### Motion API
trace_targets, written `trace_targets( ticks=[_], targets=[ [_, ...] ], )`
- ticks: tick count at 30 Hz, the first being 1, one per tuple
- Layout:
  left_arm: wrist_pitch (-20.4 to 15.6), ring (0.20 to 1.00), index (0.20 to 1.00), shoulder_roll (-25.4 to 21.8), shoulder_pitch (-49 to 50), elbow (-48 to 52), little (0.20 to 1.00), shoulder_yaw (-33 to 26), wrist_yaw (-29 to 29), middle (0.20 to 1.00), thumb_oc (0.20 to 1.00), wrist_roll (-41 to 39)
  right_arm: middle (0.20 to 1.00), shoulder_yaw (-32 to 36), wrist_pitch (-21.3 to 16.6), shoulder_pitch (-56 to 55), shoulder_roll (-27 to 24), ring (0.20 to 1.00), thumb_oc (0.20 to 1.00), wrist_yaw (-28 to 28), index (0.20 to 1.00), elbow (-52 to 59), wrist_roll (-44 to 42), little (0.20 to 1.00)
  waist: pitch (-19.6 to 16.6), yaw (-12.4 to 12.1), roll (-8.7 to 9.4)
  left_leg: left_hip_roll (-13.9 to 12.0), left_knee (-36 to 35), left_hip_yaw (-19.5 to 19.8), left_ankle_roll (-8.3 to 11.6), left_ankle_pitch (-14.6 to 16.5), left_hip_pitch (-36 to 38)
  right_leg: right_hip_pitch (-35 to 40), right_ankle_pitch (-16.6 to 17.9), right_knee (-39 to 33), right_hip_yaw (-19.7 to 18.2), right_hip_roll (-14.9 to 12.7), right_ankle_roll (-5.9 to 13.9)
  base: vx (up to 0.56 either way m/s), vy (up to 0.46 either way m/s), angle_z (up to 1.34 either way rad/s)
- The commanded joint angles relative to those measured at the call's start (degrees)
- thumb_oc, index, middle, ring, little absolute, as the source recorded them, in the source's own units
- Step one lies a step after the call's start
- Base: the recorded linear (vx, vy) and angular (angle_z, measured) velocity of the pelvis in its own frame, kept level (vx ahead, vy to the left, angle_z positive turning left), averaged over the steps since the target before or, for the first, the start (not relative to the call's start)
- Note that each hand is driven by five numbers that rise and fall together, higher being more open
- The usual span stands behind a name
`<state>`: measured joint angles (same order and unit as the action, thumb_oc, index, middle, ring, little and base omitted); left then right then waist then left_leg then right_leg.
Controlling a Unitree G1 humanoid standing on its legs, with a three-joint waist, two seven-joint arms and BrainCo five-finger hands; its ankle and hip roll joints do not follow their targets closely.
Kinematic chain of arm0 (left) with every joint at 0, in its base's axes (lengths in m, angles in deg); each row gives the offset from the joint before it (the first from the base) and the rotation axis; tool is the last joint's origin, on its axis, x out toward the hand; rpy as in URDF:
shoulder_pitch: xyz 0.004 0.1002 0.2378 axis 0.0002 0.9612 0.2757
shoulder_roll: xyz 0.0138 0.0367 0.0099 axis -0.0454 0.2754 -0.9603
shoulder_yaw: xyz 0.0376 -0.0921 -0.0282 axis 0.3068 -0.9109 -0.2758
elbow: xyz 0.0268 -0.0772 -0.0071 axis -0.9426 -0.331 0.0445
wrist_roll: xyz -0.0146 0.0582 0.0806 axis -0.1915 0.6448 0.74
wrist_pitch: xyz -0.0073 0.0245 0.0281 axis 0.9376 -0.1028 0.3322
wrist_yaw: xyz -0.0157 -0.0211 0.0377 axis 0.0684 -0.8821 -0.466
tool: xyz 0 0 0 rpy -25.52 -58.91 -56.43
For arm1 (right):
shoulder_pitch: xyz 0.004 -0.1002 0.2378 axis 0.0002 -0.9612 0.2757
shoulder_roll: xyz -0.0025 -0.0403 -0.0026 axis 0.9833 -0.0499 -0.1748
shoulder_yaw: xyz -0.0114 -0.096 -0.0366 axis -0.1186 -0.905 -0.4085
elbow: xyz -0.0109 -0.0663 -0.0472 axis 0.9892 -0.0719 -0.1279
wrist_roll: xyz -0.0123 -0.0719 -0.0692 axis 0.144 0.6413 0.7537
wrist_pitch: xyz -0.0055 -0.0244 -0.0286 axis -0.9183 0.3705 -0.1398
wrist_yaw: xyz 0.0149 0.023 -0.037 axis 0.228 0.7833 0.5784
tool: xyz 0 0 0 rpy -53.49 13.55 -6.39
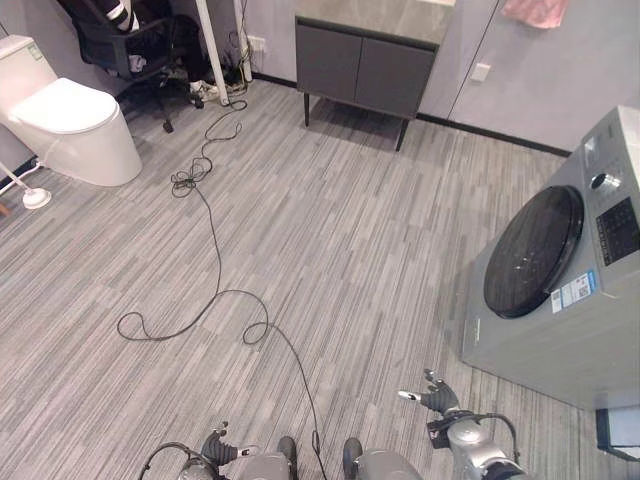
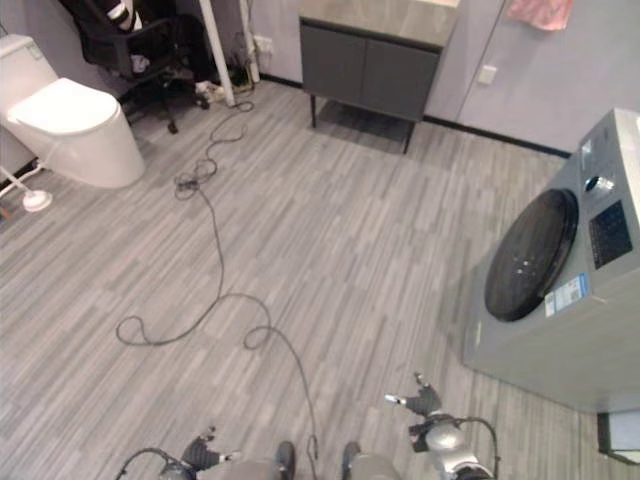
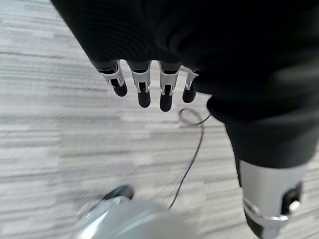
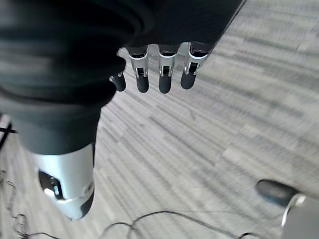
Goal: Put brush and paste in cup on sink, flatten towel.
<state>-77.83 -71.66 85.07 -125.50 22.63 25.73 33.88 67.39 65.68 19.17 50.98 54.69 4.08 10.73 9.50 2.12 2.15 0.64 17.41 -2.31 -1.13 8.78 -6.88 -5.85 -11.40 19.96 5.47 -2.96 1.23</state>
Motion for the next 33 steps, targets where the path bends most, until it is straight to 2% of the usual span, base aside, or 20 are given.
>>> trace_targets(
  ticks=[1, 8, 17, 20, 27, 32, 33],
  targets=[
    [-2.82, 1.000, 1.000, -1.31, 1.78, 2.62, 1.000, -0.68, -3.79, 1.000, 1.000, -1.14, 1.000, -0.82, -2.72, -1.11, -0.86, 1.000, 1.000, -1.78, 1.000, 3.32, -2.21, 1.000, -2.33, -0.84, 0.51, -0.49, 8.60, -1.37, 0.66, 5.18, -1.15, -1.07, 0.46, 3.18, -2.47, -2.48, 3.06, 0.03, -0.001, 0.01],
    [-4.32, 1.000, 1.000, -1.55, 3.07, 5.42, 1.000, -2.49, -6.18, 1.000, 1.000, -3.88, 1.000, -0.46, -3.82, -2.18, -0.75, 1.000, 1.000, -3.21, 1.000, 5.45, -3.19, 1.000, -2.74, -1.65, 1.49, -0.85, 8.92, -1.27, 0.91, 5.81, 1.77, 2.70, -0.13, 1.75, -2.18, -1.71, 2.48, 0.03, -0.010, -0.01],
    [-4.49, 1.000, 1.000, -1.93, 3.73, 5.49, 1.000, -2.98, -6.66, 1.000, 1.000, -3.77, 1.000, 0.79, -3.80, -3.47, -2.18, 1.000, 1.000, -5.67, 1.000, 4.77, -0.10, 1.000, -0.97, -1.35, 1.81, -1.37, 11.08, -1.03, 1.08, 5.97, -0.43, 0.98, 0.06, 2.63, -2.12, -1.16, 1.87, -0.04, -0.014, 0.00],
    [-4.47, 1.000, 1.000, -1.45, 4.30, 3.27, 1.000, -3.06, -6.37, 1.000, 1.000, -3.58, 1.000, 1.23, -3.13, -4.18, -2.30, 1.000, 1.000, -5.81, 1.000, -1.28, 1.44, 1.000, -1.76, -1.40, 1.88, -1.13, 10.22, -0.83, 1.30, 5.38, -1.48, 0.61, 1.26, 0.25, -2.07, -1.36, 2.27, 0.01, 0.010, 0.00],
    [-4.95, 1.000, 1.000, -1.42, 4.11, 2.40, 1.000, -1.61, -6.34, 1.000, 1.000, -1.95, 1.000, 2.51, -3.49, -3.64, -1.91, 1.000, 1.000, -5.87, 1.000, -4.42, -0.50, 1.000, -2.46, -1.61, 1.45, -0.36, 9.05, -0.68, 1.20, 5.04, -2.12, 1.50, 3.32, -4.11, -2.37, -2.13, 3.43, 0.02, 0.046, 0.01],
    [-5.18, 1.000, 1.000, -2.16, 3.63, 3.58, 1.000, 0.47, -6.46, 1.000, 1.000, 1.45, 1.000, 0.65, -2.99, -2.07, -2.50, 1.000, 1.000, -5.70, 1.000, -4.43, 2.02, 1.000, -2.14, -1.93, 0.72, 0.69, 8.79, -1.15, 0.51, 5.25, -2.59, 1.49, 4.28, -5.03, -3.41, -3.42, 4.29, 0.04, 0.156, 0.02],
    [-5.19, 1.000, 1.000, -2.90, 3.58, 4.14, 1.000, 1.69, -6.11, 1.000, 1.000, 3.83, 1.000, -0.36, -2.81, -1.52, -3.00, 1.000, 1.000, -5.78, 1.000, -3.85, 4.36, 1.000, -2.06, -2.16, 0.59, 1.47, 7.71, -1.50, -0.22, 5.19, -2.28, 0.91, 4.83, -4.14, -4.16, -4.37, 5.09, 0.07, 0.180, 0.05]
  ],
)
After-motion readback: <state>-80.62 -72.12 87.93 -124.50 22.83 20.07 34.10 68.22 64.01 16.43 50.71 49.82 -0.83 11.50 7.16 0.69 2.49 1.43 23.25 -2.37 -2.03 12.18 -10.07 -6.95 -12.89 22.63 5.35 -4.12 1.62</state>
